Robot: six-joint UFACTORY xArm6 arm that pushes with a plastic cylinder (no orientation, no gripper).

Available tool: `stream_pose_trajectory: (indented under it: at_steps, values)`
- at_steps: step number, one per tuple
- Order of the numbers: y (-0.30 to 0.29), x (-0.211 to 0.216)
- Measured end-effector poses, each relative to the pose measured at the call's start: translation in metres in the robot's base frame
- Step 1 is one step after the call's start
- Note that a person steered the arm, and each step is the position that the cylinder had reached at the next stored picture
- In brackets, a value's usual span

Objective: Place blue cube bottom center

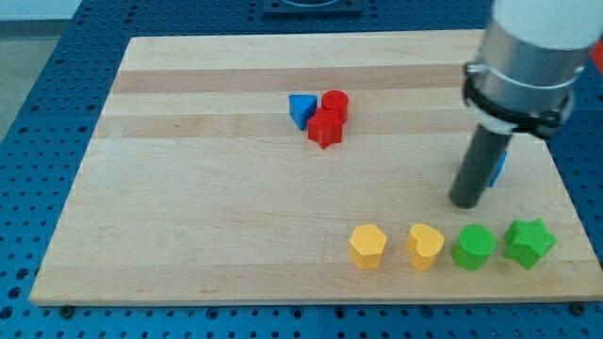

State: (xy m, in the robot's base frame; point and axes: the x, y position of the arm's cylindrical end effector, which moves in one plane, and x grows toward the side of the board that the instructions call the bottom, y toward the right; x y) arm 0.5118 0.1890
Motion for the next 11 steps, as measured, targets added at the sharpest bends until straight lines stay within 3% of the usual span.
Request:
stream_pose_trajectory:
  at_steps: [1,4,7,9,11]
  values:
    - [0.037,-0.008]
    - [0.032,-0.06]
    - [-0.06,-0.066]
    - [-0.078,-0.11]
    - [-0.122,-0.102]
